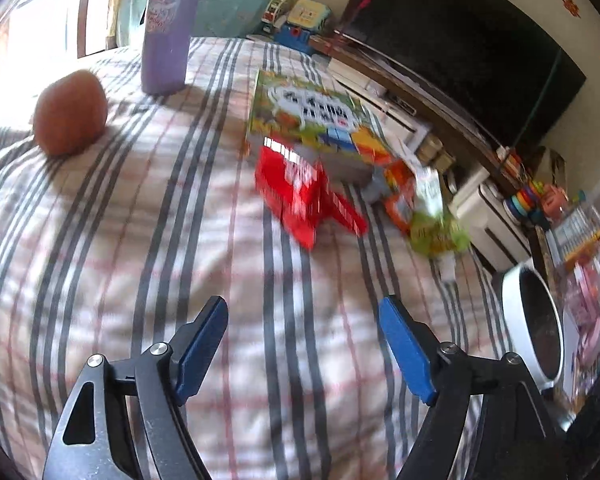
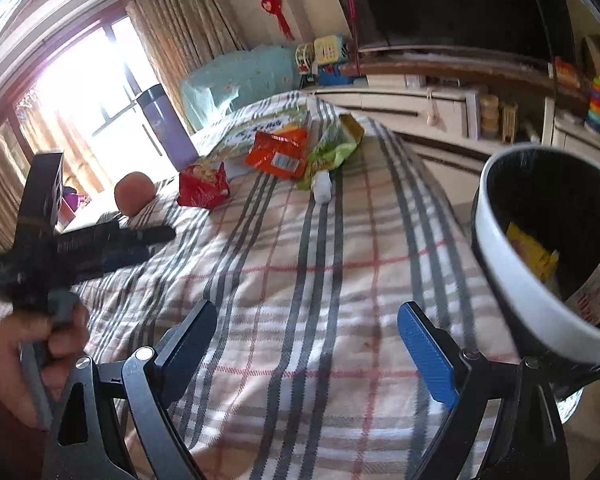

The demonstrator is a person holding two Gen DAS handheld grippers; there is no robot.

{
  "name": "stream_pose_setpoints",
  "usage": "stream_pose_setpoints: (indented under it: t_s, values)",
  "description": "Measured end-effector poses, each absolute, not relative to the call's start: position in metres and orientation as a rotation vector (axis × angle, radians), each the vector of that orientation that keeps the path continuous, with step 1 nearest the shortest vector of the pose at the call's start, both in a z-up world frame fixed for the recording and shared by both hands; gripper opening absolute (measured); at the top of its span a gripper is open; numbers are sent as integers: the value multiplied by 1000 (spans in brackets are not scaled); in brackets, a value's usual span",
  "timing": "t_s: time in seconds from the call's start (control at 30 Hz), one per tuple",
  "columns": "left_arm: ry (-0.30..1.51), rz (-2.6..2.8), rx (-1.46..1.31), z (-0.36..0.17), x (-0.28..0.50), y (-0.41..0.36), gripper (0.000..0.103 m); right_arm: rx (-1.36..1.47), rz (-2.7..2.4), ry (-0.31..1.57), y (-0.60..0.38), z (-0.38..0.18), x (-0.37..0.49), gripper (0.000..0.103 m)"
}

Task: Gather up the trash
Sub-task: 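Move both open tools back to the bed toward the red chip bag and orange bag, then grasp the red chip bag with the left tool while the right grasps the orange Ovaltine bag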

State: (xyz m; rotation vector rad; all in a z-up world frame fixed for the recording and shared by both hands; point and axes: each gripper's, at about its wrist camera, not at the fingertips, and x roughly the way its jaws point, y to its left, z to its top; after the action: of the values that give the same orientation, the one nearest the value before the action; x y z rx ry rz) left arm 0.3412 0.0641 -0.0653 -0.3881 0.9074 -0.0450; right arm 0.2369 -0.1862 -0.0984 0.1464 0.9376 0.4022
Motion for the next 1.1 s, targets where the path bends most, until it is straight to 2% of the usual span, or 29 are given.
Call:
stream_pose_setpoints:
  t_s: [0.23, 0.33, 0.4, 0.43, 0.5, 0.73, 0.9, 1.1]
  values:
    - [880, -12, -364, -66, 388, 62, 78, 182, 415, 932, -188, -97, 242, 93]
    - [882, 0, -320, -75, 400, 62, 72, 172, 412, 927, -186, -96, 247, 93]
    - [897, -30, -313, -83, 404, 63, 39, 168, 410, 935, -185, -96, 253, 93]
    - [914, -44, -313, -87, 406, 64, 35, 166, 409, 937, -183, -96, 256, 93]
    - [923, -69, -315, -93, 407, 67, 19, 156, 407, 936, -180, -97, 261, 93]
    - [910, -121, -333, -97, 371, 95, 13, 82, 412, 906, -152, -91, 285, 92]
    - [915, -157, -357, -100, 329, 119, 13, 26, 414, 888, -123, -90, 314, 80]
    - [893, -192, -405, -114, 313, 139, 12, -27, 392, 882, -89, -100, 356, 75]
